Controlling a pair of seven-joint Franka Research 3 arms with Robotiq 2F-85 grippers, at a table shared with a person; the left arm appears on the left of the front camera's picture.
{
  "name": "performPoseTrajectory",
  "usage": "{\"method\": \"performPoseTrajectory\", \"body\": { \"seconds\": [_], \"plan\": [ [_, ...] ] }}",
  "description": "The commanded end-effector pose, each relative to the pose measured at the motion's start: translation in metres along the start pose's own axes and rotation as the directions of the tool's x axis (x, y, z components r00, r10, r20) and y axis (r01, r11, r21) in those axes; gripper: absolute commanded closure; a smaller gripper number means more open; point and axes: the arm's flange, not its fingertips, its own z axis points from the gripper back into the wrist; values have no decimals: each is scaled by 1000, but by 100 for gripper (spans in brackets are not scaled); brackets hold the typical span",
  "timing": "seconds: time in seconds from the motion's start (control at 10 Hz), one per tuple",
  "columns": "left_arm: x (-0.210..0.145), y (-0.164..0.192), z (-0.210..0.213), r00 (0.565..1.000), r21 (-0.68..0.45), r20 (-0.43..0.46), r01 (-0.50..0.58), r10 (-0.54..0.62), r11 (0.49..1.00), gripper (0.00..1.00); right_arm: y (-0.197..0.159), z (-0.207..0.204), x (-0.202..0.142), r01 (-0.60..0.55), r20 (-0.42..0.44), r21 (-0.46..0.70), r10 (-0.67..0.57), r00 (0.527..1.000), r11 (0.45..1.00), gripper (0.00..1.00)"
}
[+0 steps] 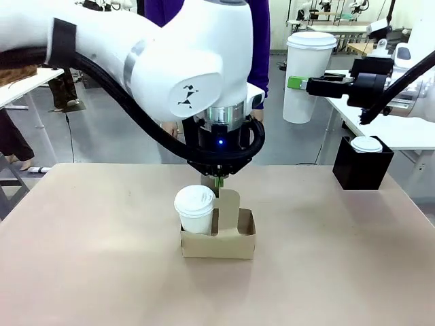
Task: Pour a drink into a cup and package it in a carrier.
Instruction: Position the Cup Carrier in the center of the table, then insert the held 600 ml Paper Cup into the Cup Carrier.
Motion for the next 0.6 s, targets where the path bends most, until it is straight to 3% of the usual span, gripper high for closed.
{"method": "performPoseTrajectory", "body": {
  "seconds": [0.0, 0.5],
  "plan": [
    [2, -8, -4, 999, 31, 24, -32, 31, 999, 99, 0, -2, 3, -19, 9, 7, 19, 1000, 1000, 20],
    [-1, -4, -2, 1000, 5, 5, -1, 1, 1000, 99, 0, -2, 3, -19, 9, 7, 19, 1000, 1000, 20]
  ]
}}
